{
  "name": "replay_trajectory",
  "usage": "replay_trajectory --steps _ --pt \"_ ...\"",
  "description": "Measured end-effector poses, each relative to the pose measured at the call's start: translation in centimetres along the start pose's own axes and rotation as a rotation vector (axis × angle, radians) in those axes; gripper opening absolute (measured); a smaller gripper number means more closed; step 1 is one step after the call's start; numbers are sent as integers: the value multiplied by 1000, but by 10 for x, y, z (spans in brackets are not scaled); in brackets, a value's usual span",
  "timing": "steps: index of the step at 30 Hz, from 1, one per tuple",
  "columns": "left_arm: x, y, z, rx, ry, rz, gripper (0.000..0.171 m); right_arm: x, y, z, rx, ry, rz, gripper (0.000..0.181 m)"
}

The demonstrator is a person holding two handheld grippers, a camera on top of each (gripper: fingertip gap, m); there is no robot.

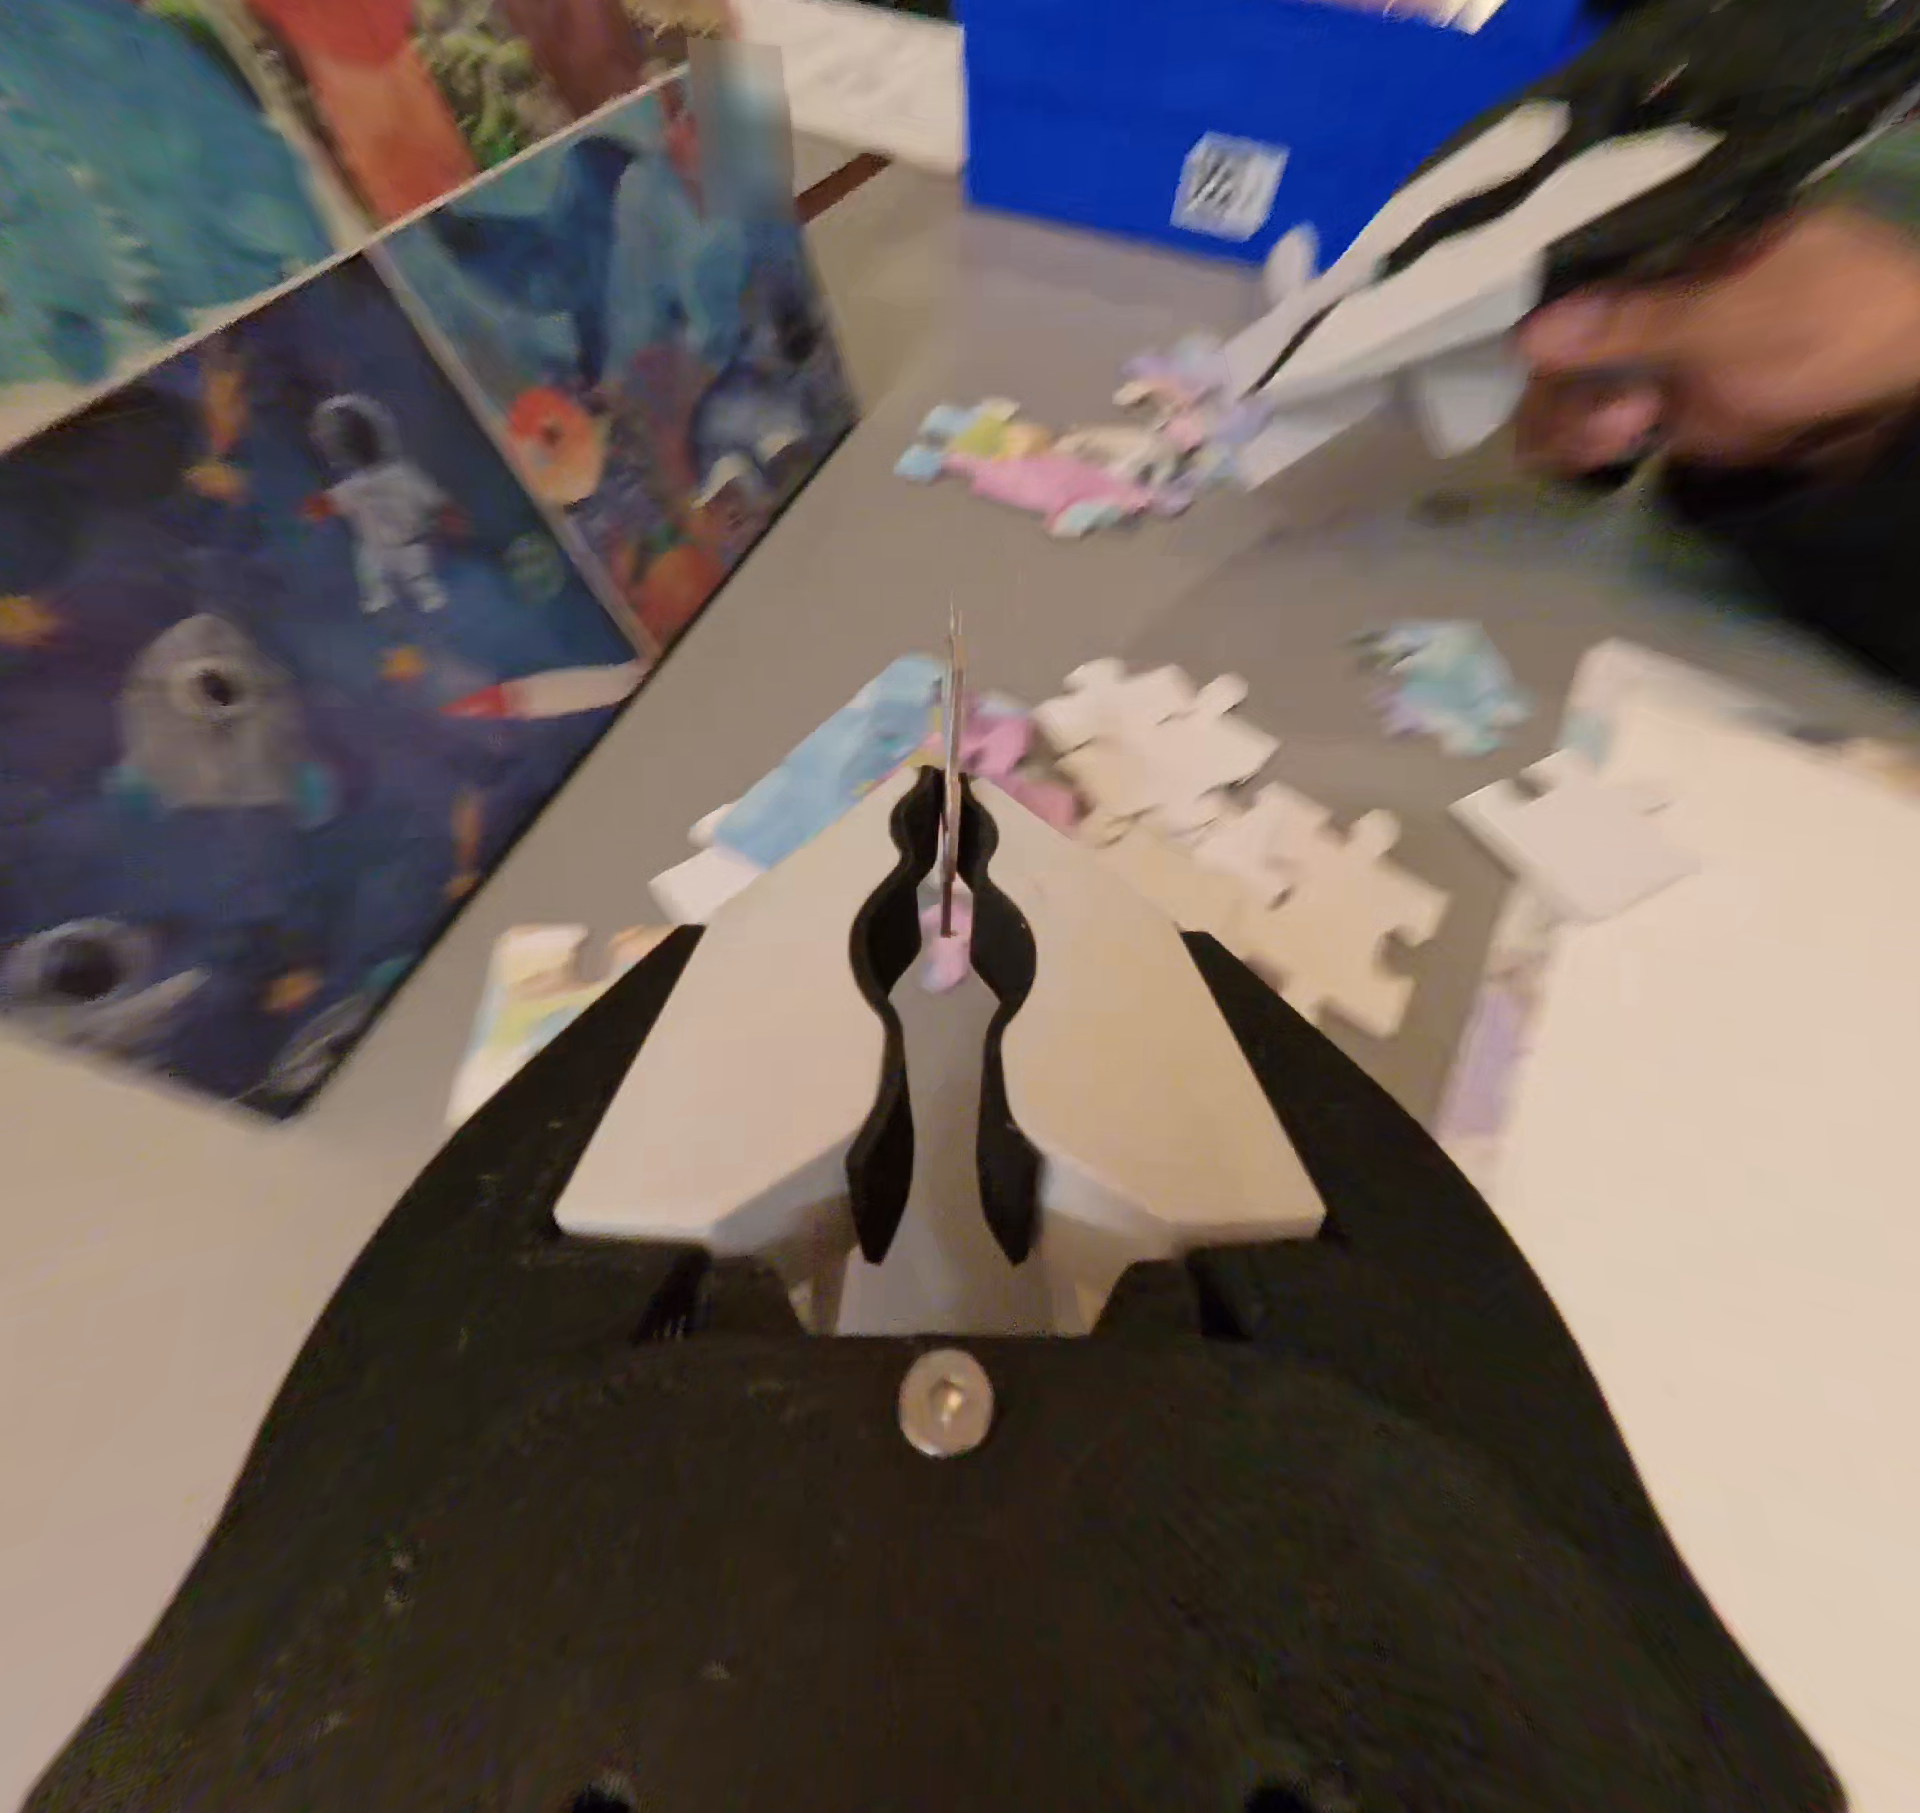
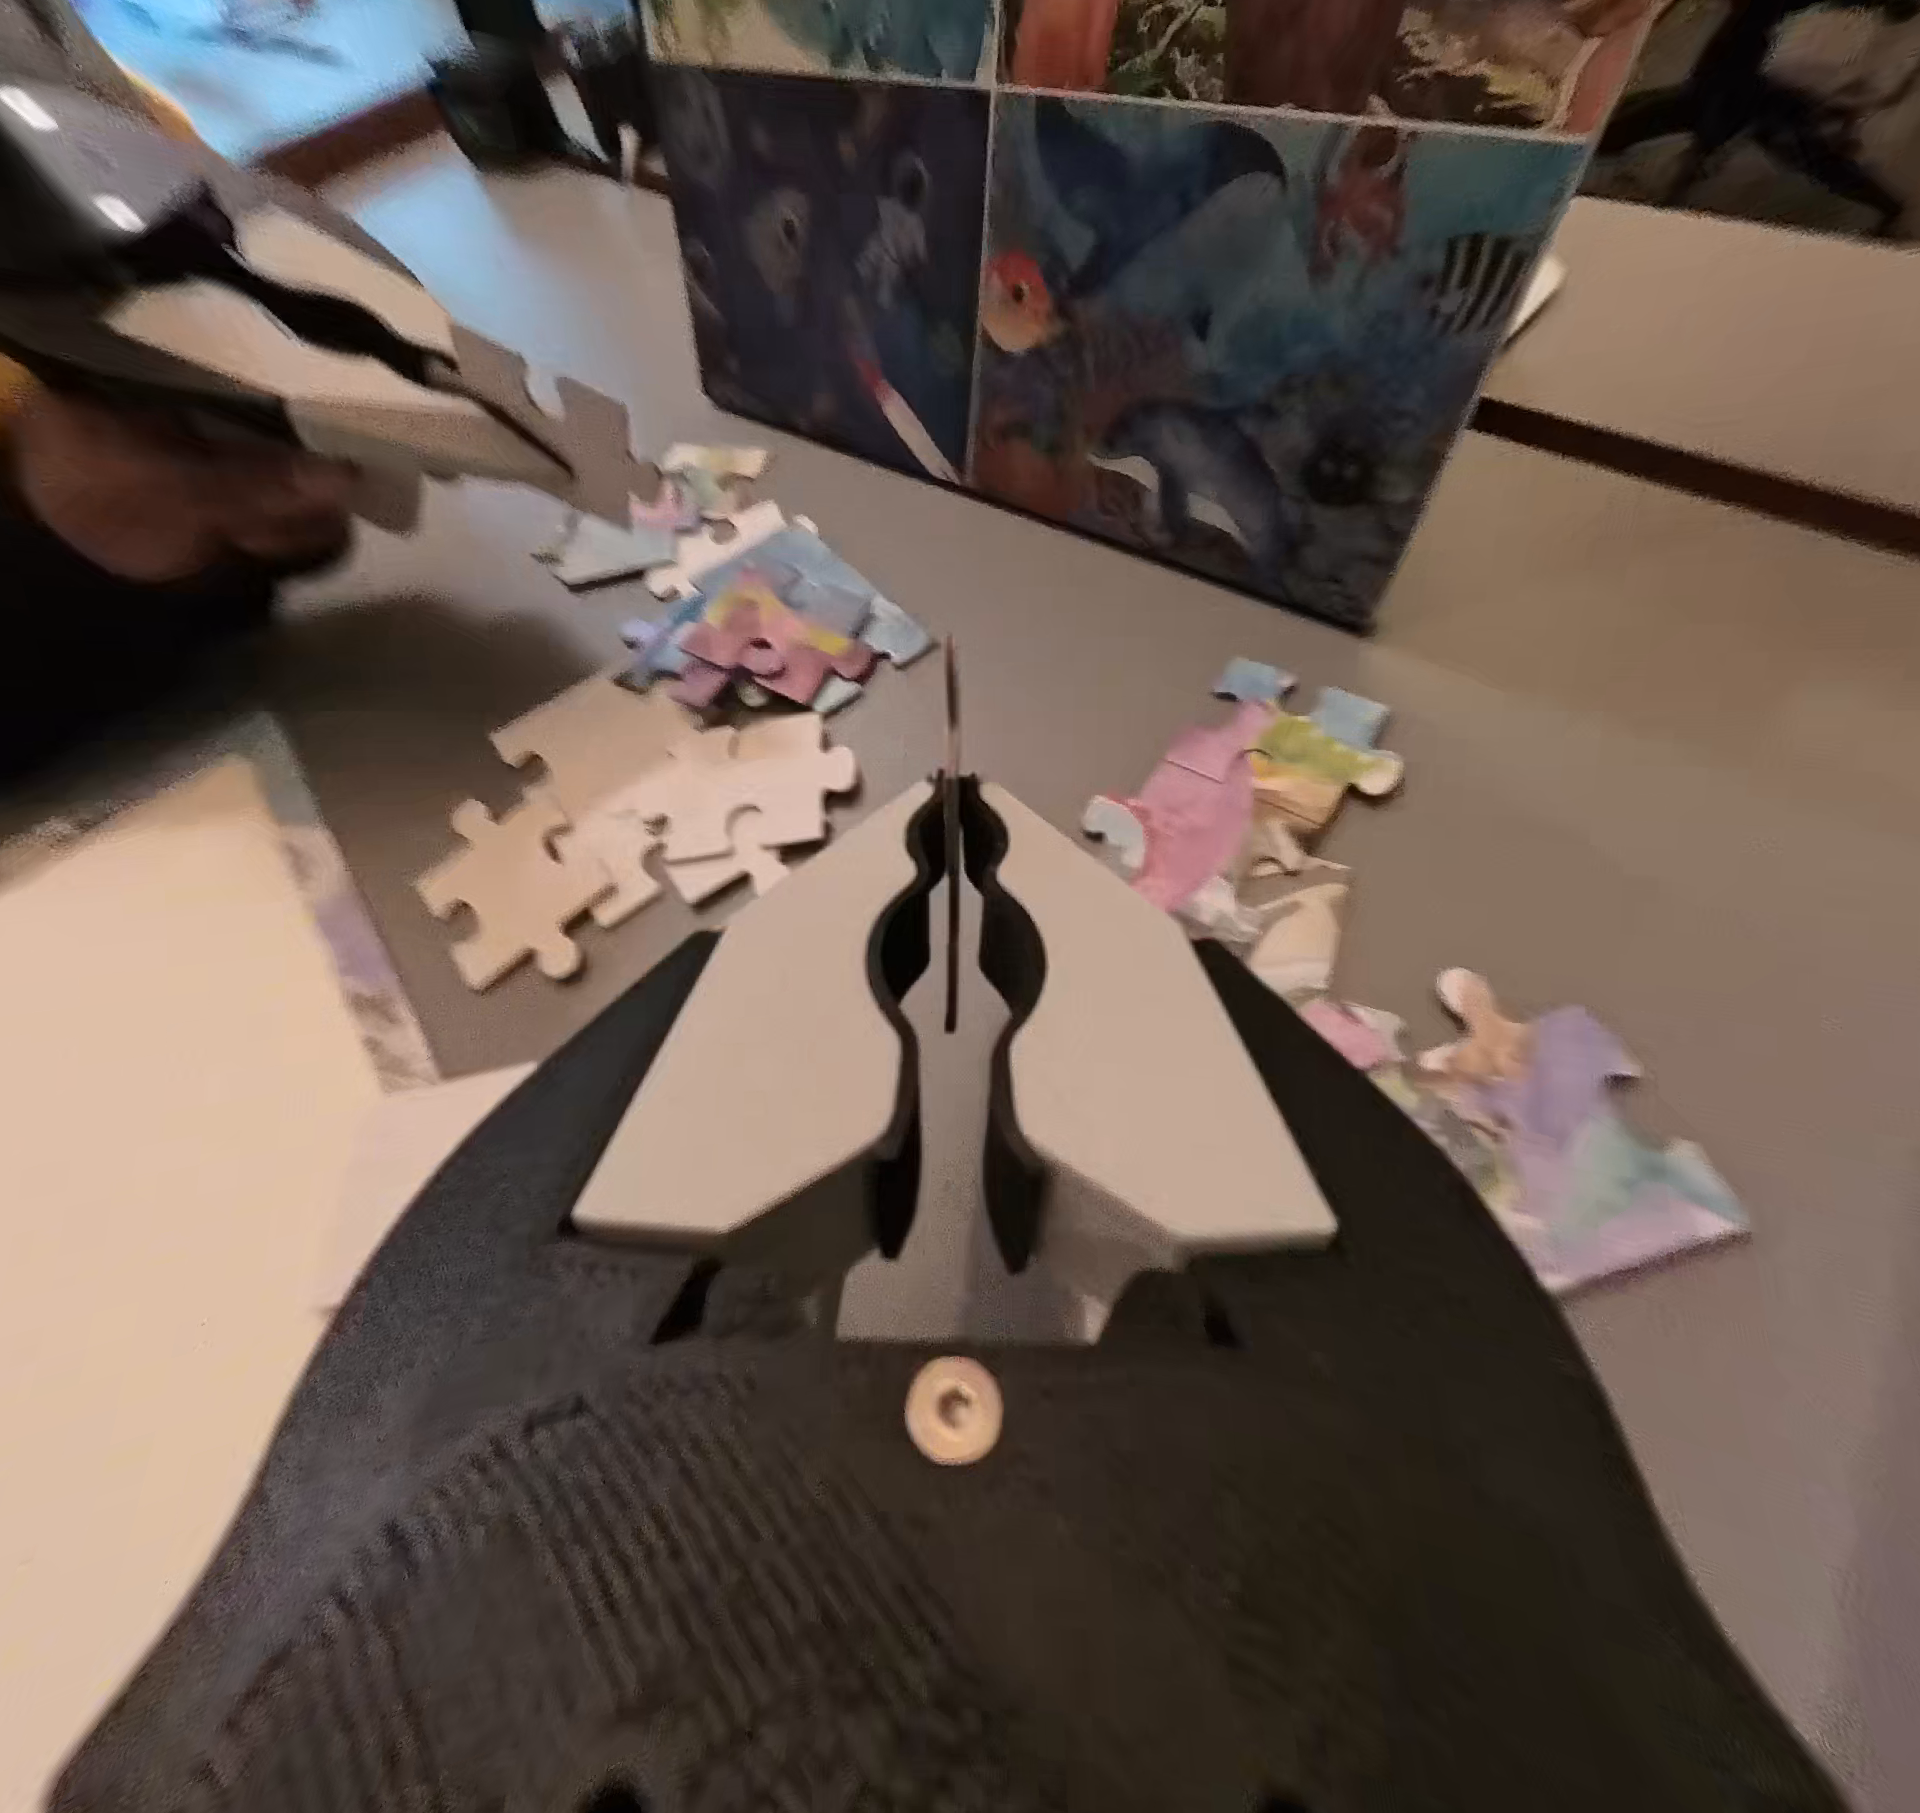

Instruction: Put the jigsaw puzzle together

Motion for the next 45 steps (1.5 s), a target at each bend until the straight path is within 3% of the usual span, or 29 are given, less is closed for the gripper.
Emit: replay_trajectory --steps 3,6,9,13,20,26,29,32,37,40,45 --pt "-19 19 -22 192 -123 -157 0 -8 -1 -3 -41 142 -41 0" --pt "-30 31 -30 268 -189 -246 0 -26 -10 -7 -86 322 -131 5" --pt "-36 34 -24 199 -185 -262 0 -40 -18 -10 -119 443 -193 8" --pt "-51 32 -9 60 -201 -318 5 -35 -17 -29 11 361 -143 26" --pt "-38 26 35 -260 -69 -201 29 -12 -7 -37 114 200 -24 40" --pt "-14 37 14 -212 -12 -38 29 9 -12 -40 129 224 24 42" --pt "-13 18 -5 -182 8 -83 42 21 -17 -41 151 262 20 44" --pt "-25 -13 -23 -179 -15 -255 64 21 -25 -41 171 279 5 44" --pt "-25 -39 -41 -270 -18 -387 65 16 -21 -47 218 241 42 43" --pt "-29 -49 -44 -326 24 -459 82 15 -17 -47 231 235 44 41" --pt "-30 -63 -35 -361 -12 -489 81 20 -9 -51 246 225 71 40"
Point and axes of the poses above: each gripper's, where its closed fingertips meet, y back along the fingers, x out of its top, z = x × y across the jaws, the point moved 1 cm from there along y, back along the fingers, and after that the axes turned 11 degrees about -x, right-handed, at the moved point
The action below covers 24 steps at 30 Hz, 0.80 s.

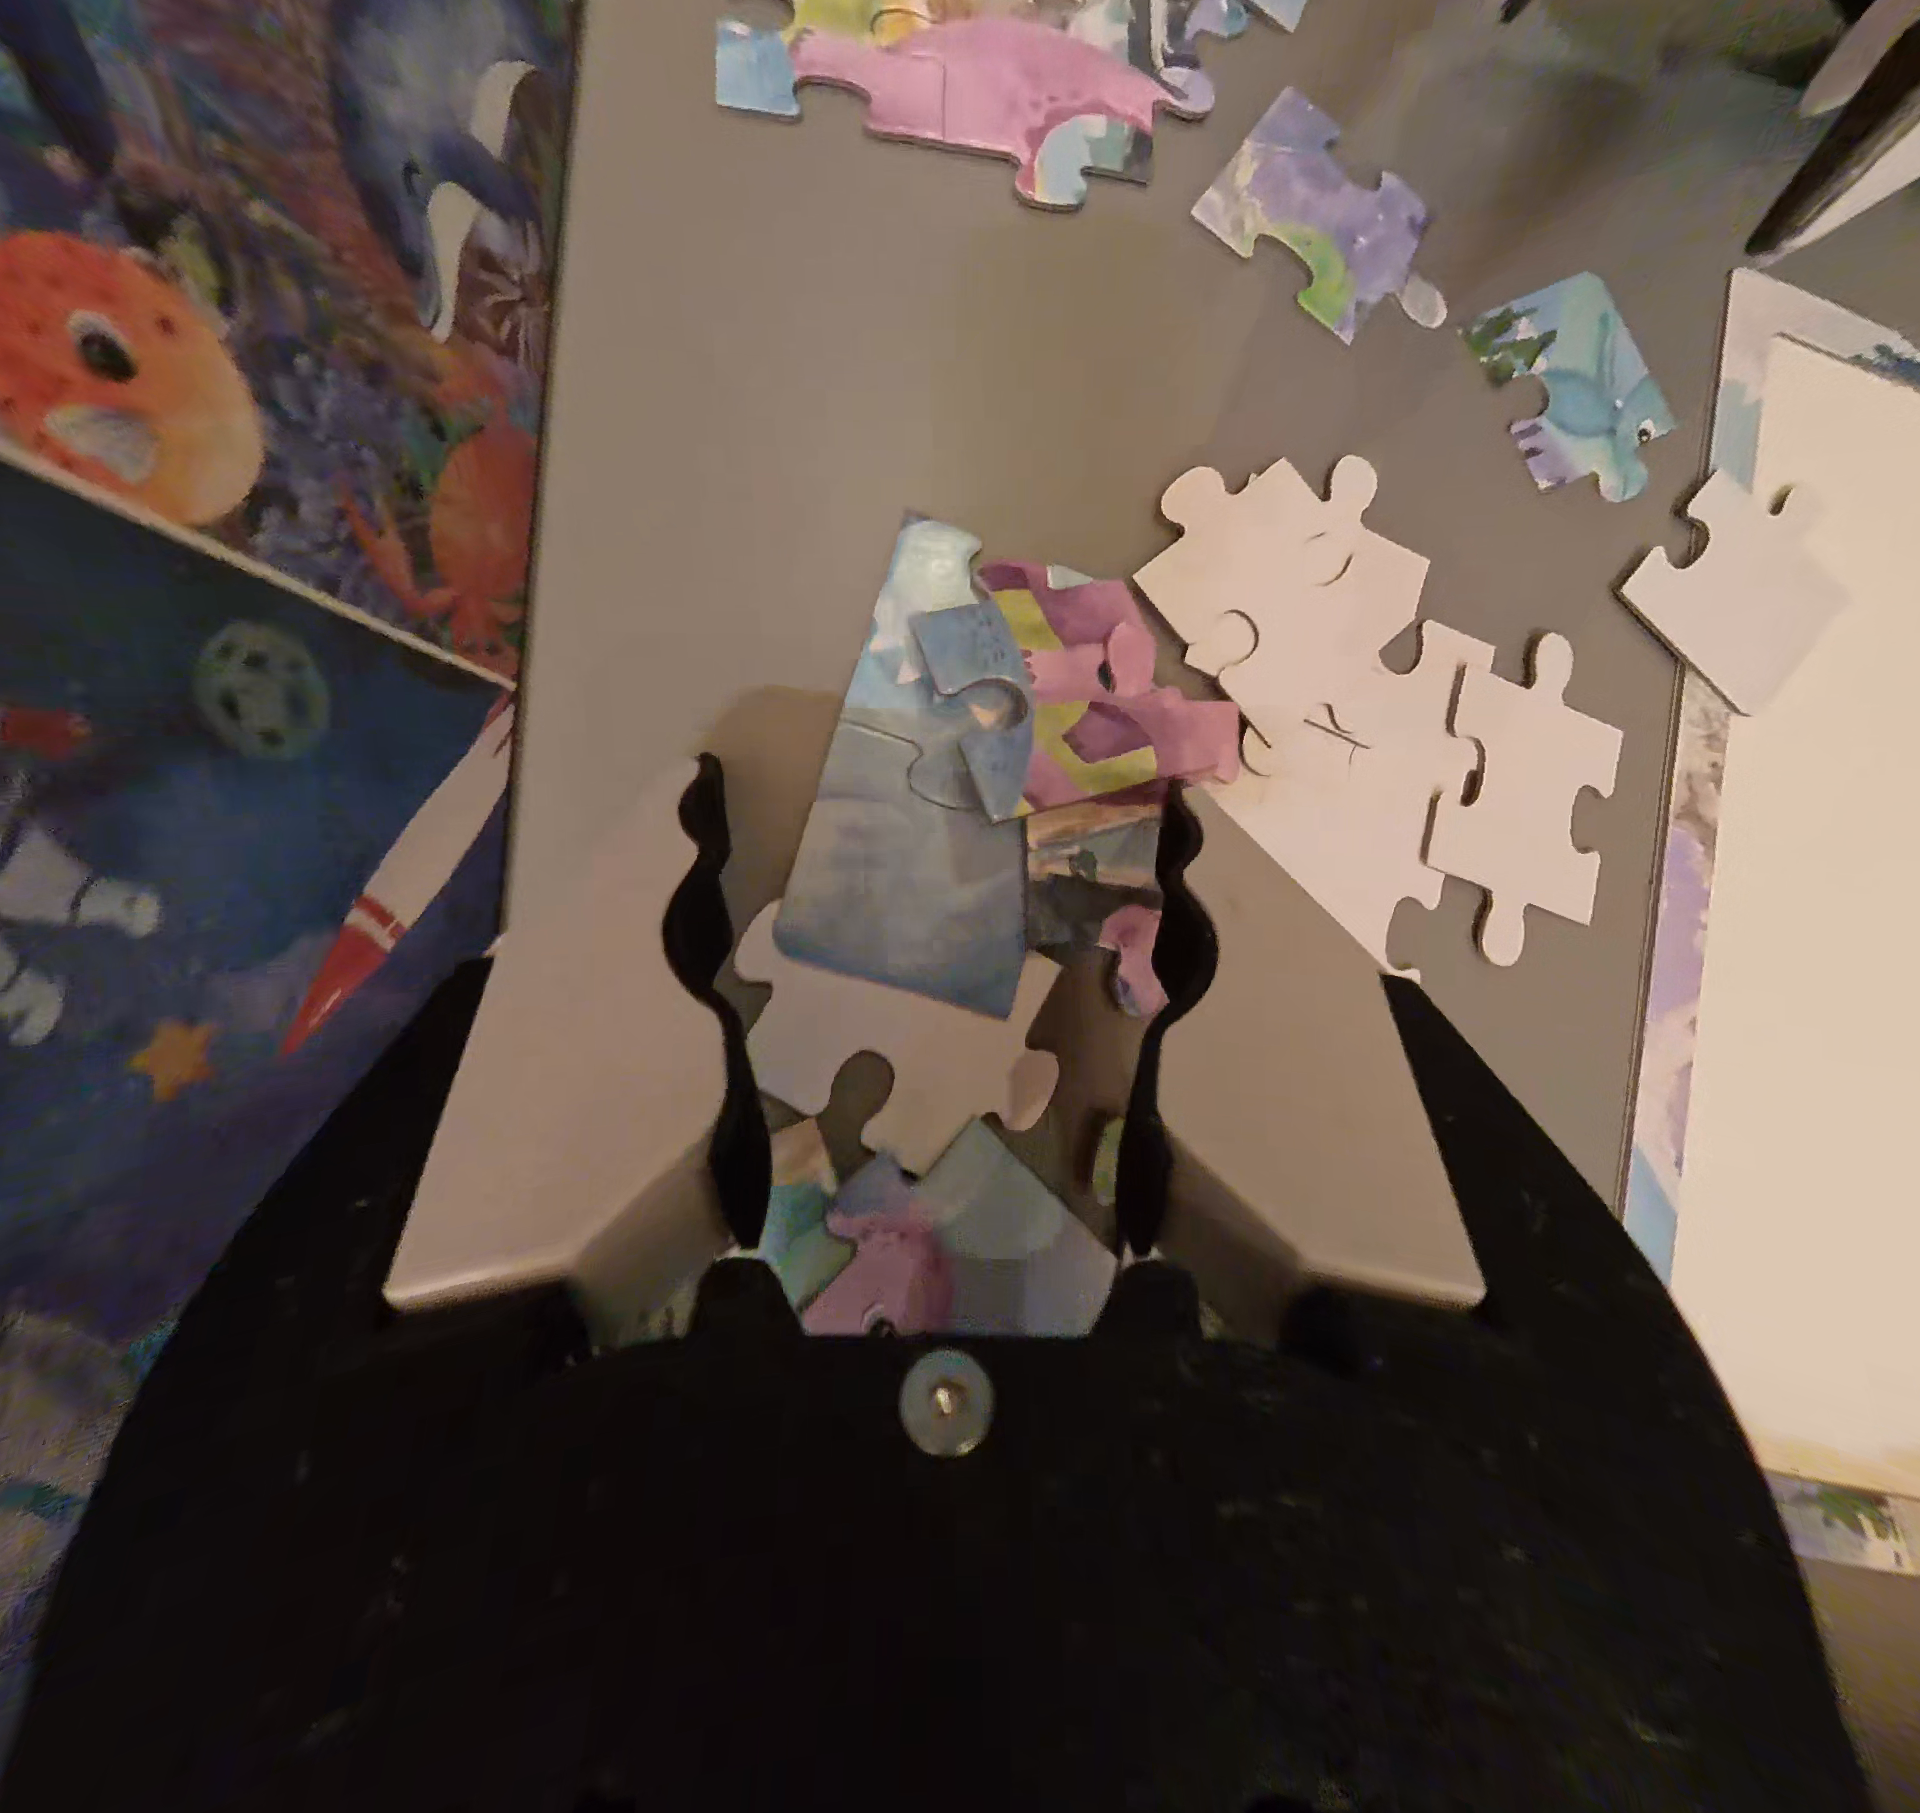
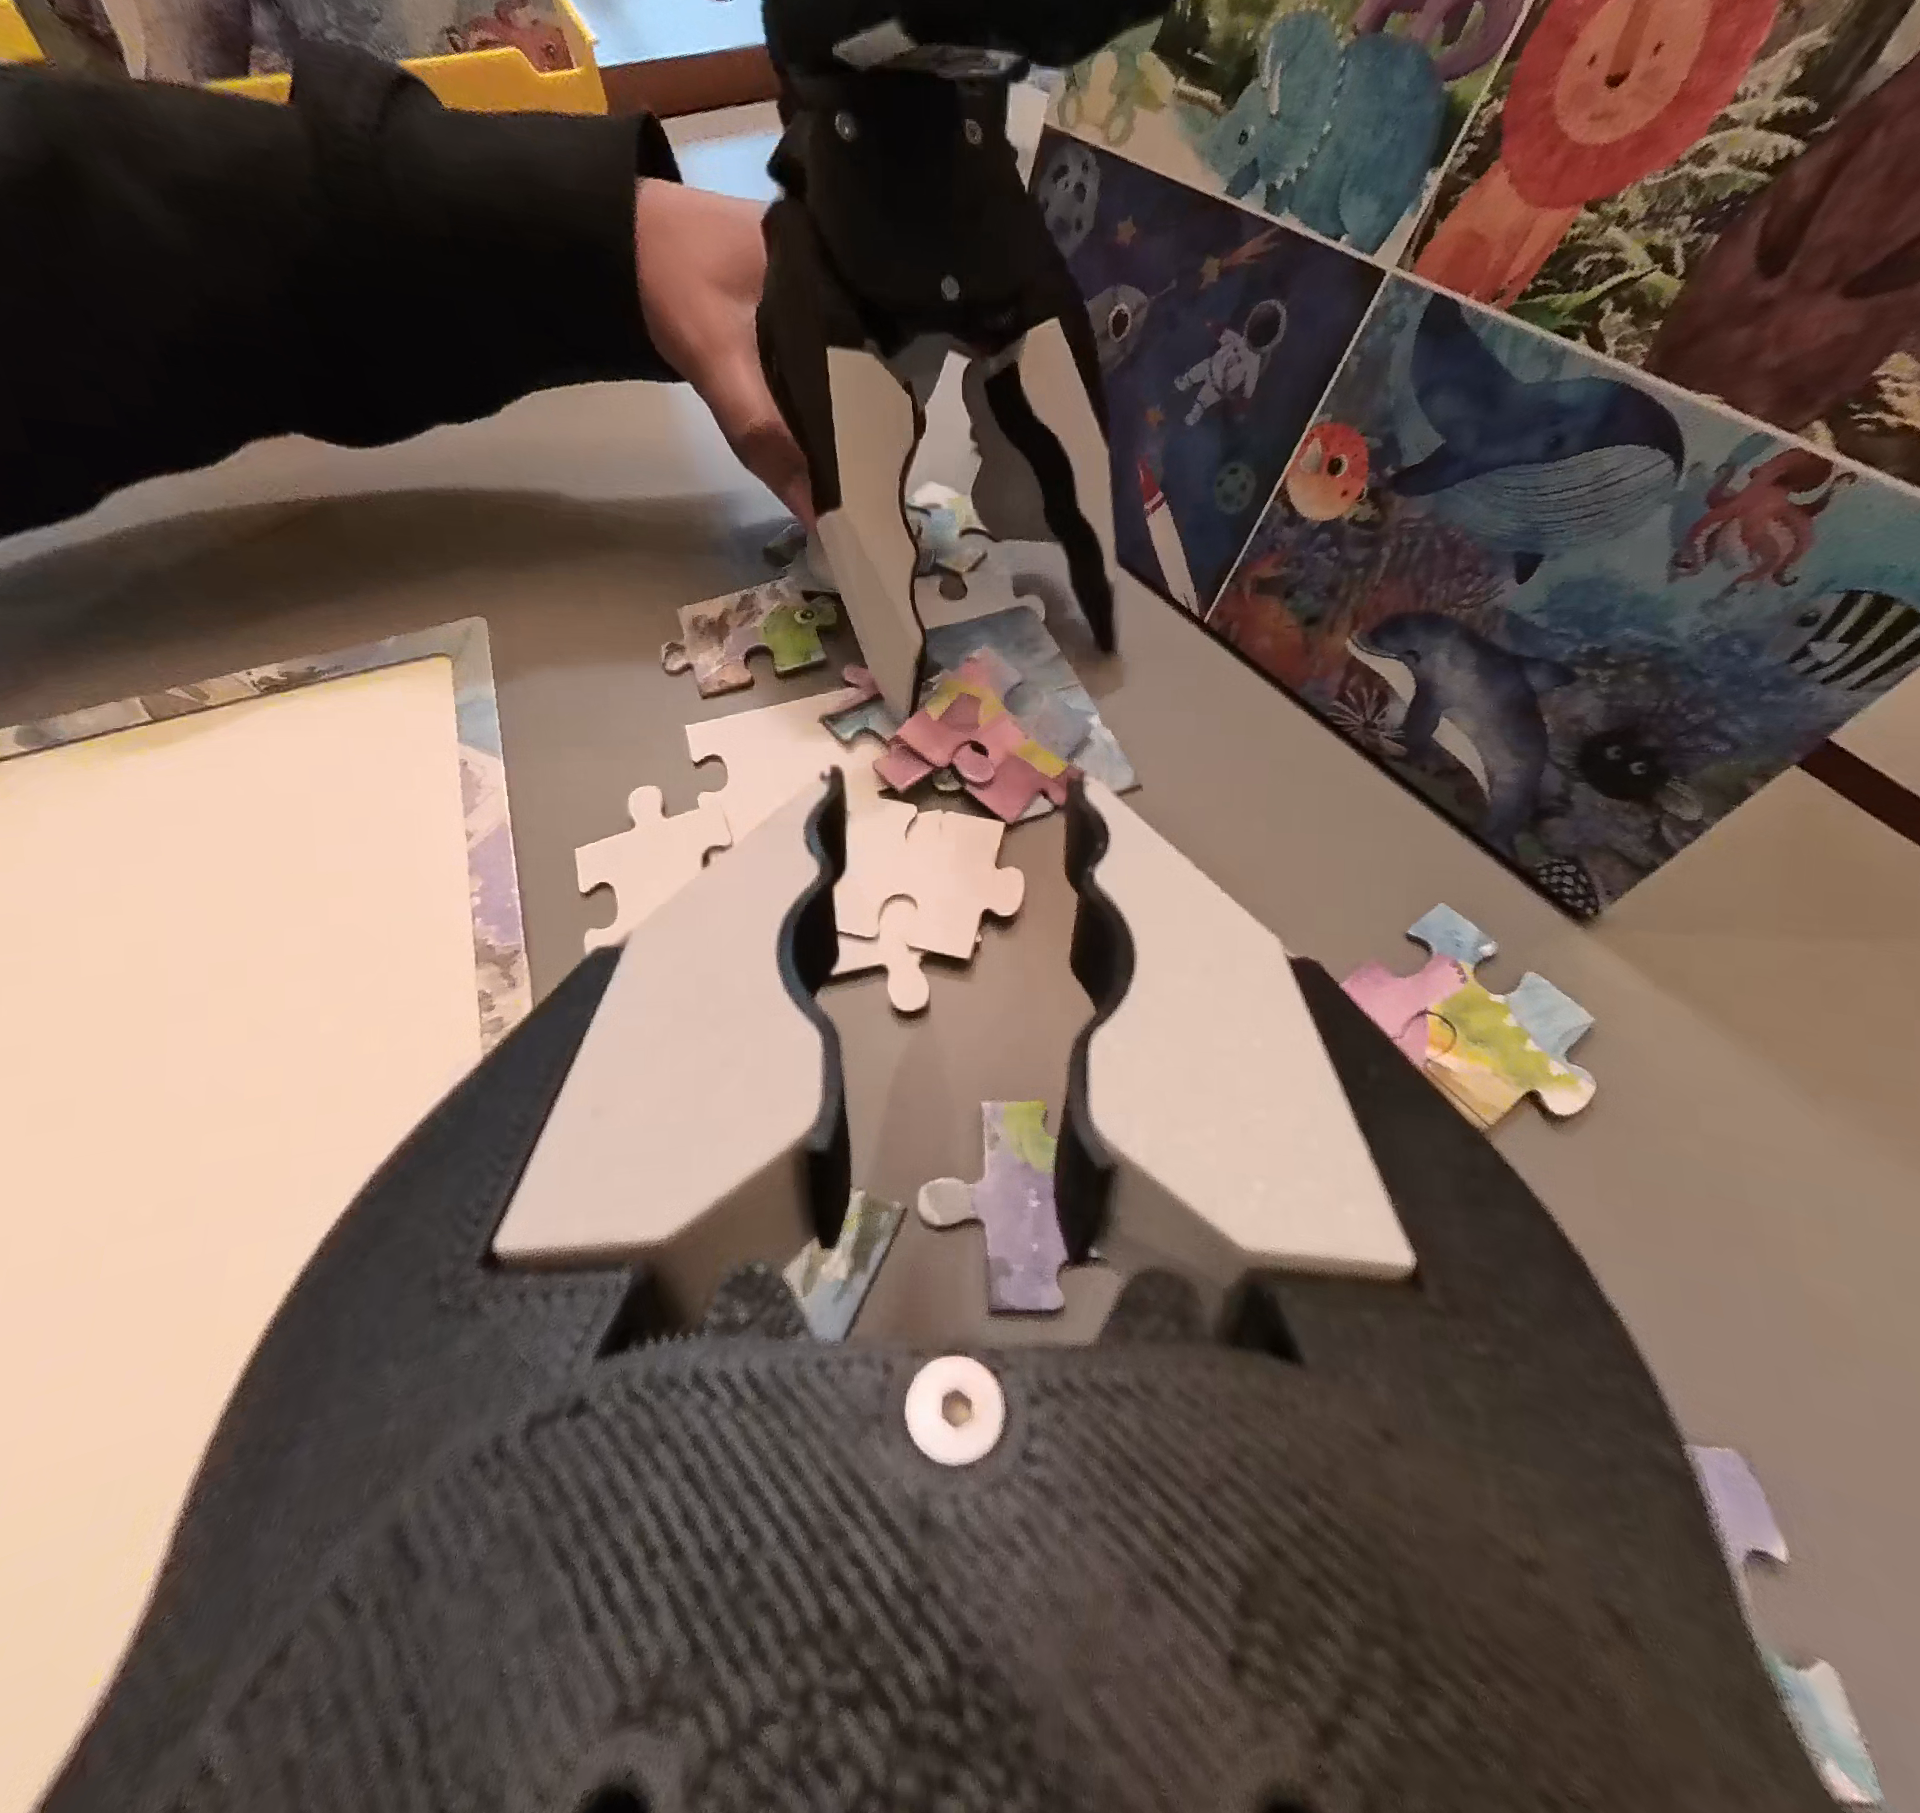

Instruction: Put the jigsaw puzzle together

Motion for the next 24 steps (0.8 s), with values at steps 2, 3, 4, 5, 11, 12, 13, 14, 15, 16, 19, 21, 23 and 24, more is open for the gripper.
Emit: replay_trajectory --steps 2,3,4,5,11,12,13,14,15,16,19,21,23,24 --pt "0 -5 9 -8 -30 -28 61 0 0 -1 -1 3 0 40" --pt "0 -7 13 -12 -32 -39 58 -1 0 -1 -3 9 -6 40" --pt "0 -8 18 -24 -31 -51 51 -3 -2 -2 -5 15 -14 40" --pt "0 -10 23 -34 -35 -56 43 -5 -3 -2 -7 20 -22 40" --pt "4 -9 42 5 -89 -13 12 -16 -12 -8 -20 68 -81 40" --pt "3 -8 43 17 -86 -5 11 -18 -13 -10 -22 76 -88 40" --pt "2 -7 43 31 -82 7 10 -19 -14 -11 -23 83 -95 40" --pt "1 -4 43 46 -74 22 9 -20 -15 -11 -25 90 -102 40" --pt "1 0 41 66 -63 42 8 -21 -16 -12 -27 95 -106 40" --pt "1 4 41 73 -54 69 6 -21 -17 -13 -25 95 -106 41" --pt "3 19 43 76 -14 163 2 -21 -18 -16 -14 85 -104 41" --pt "-1 31 39 103 15 201 1 -21 -18 -16 -15 88 -107 41" --pt "-7 41 36 116 45 241 0 -23 -19 -16 -21 95 -117 41" --pt "-9 46 34 129 60 266 0 -24 -20 -16 -25 103 -125 41"
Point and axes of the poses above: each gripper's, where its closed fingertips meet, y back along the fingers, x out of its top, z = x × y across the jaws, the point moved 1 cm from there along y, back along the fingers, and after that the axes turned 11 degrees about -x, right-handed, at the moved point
